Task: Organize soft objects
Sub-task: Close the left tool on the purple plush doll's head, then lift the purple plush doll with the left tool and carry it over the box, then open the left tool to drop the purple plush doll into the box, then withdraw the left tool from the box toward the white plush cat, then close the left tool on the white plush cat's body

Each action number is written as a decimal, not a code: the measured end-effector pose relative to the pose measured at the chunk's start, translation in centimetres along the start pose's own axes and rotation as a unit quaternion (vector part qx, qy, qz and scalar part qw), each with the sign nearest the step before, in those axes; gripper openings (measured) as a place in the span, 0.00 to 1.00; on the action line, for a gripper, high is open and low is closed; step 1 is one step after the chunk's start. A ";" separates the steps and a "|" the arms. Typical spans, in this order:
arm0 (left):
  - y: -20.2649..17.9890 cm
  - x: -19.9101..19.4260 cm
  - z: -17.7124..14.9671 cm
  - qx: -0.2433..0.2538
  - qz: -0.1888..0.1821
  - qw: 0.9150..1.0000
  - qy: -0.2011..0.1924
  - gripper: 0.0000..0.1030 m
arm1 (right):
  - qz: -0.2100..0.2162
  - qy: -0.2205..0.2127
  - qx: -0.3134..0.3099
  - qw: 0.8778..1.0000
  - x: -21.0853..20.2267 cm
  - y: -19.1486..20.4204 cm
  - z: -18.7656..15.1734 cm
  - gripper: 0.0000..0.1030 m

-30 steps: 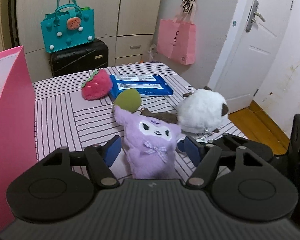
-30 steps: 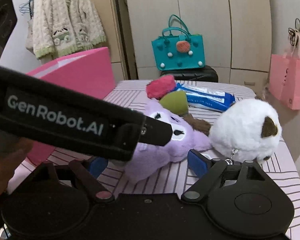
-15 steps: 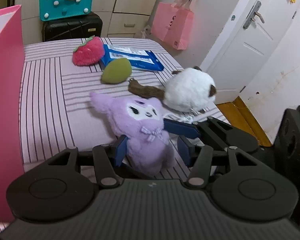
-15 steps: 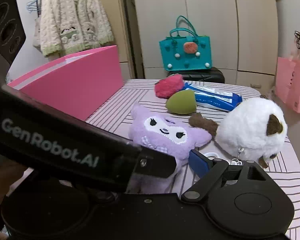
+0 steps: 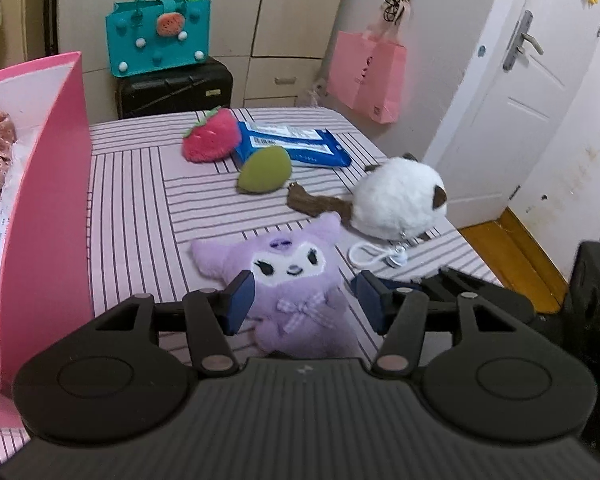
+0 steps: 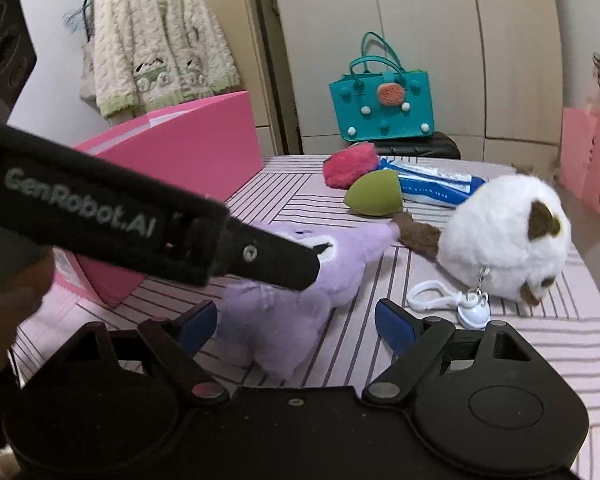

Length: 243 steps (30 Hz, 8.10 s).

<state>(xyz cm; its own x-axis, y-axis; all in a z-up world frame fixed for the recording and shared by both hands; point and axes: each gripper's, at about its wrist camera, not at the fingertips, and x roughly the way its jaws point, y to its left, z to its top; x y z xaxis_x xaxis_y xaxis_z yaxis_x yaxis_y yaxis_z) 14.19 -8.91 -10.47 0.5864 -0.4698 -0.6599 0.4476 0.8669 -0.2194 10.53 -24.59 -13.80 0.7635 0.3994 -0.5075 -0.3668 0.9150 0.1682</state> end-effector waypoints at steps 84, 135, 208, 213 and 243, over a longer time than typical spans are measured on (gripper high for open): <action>5.0 -21.3 0.7 0.005 0.045 0.999 0.000 0.43 | 0.193 0.050 -0.094 0.975 -8.1 13.8 10.3 0.40; 22.7 -8.7 7.1 -0.144 0.011 0.985 0.094 0.45 | 0.043 0.181 -0.280 0.942 9.5 18.1 16.8 0.41; -3.3 -13.4 -1.0 0.167 0.031 0.974 0.148 0.73 | 0.037 0.100 -0.100 0.989 -13.8 0.9 4.2 0.62; -3.7 -11.5 -0.6 0.163 0.009 0.981 0.109 0.73 | 0.005 0.069 -0.110 0.991 -12.1 -0.6 2.6 0.64; -4.6 4.3 3.8 0.014 -0.128 0.991 0.031 0.79 | -0.077 -0.055 -0.058 0.994 -4.8 -8.2 0.7 0.86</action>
<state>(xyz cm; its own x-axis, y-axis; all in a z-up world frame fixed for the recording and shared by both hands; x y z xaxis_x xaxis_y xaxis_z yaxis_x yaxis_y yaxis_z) 17.20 -15.50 -9.56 0.4086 -0.6616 -0.6288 0.5957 0.7152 -0.3654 10.20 -33.96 -12.13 0.8665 0.2657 -0.4226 -0.2960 0.9552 -0.0063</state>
